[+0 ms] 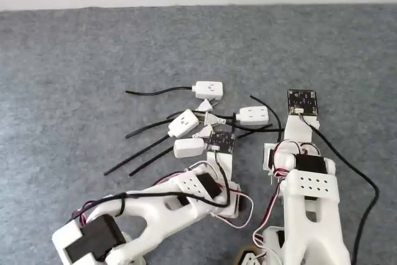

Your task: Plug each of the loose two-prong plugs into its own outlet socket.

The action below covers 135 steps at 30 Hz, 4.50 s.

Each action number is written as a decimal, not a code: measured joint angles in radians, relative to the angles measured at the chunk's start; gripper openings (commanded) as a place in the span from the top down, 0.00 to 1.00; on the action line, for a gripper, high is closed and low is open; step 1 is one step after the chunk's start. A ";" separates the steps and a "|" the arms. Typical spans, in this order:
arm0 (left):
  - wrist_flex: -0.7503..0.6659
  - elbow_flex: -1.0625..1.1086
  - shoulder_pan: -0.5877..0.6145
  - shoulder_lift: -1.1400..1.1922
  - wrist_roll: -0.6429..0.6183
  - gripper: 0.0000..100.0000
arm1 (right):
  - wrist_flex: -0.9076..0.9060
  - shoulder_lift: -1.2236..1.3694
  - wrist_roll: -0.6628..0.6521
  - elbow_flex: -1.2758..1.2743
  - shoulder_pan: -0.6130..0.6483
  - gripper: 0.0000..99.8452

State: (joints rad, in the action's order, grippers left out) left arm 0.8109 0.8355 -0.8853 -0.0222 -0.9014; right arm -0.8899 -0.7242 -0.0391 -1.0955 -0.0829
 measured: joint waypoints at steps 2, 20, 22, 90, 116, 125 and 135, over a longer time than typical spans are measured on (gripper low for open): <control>0.000 -0.008 0.031 0.000 0.008 0.99 | 0.000 0.000 0.000 0.000 0.000 0.99; 0.026 -0.014 0.397 -0.209 0.098 0.99 | 0.000 0.003 0.000 0.000 0.017 0.99; -0.002 -0.020 0.430 -0.170 0.126 0.99 | 0.000 0.003 0.000 0.000 0.020 0.99; 0.167 0.123 0.529 -0.307 0.344 0.60 | 0.055 0.009 0.040 0.000 0.163 0.99; 0.025 0.175 0.767 -0.310 0.591 0.83 | 0.034 0.400 0.009 0.209 0.244 0.90; -0.021 0.196 0.767 -0.310 0.591 0.94 | 0.000 0.367 0.009 0.218 0.242 0.99; -0.055 0.218 0.767 -0.316 0.591 0.95 | -0.032 0.203 -0.084 0.089 0.247 0.99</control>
State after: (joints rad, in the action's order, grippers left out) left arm 0.7557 1.0533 -0.1181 -0.3383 -0.3107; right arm -0.9221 -0.5217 -0.1235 -1.0065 0.1642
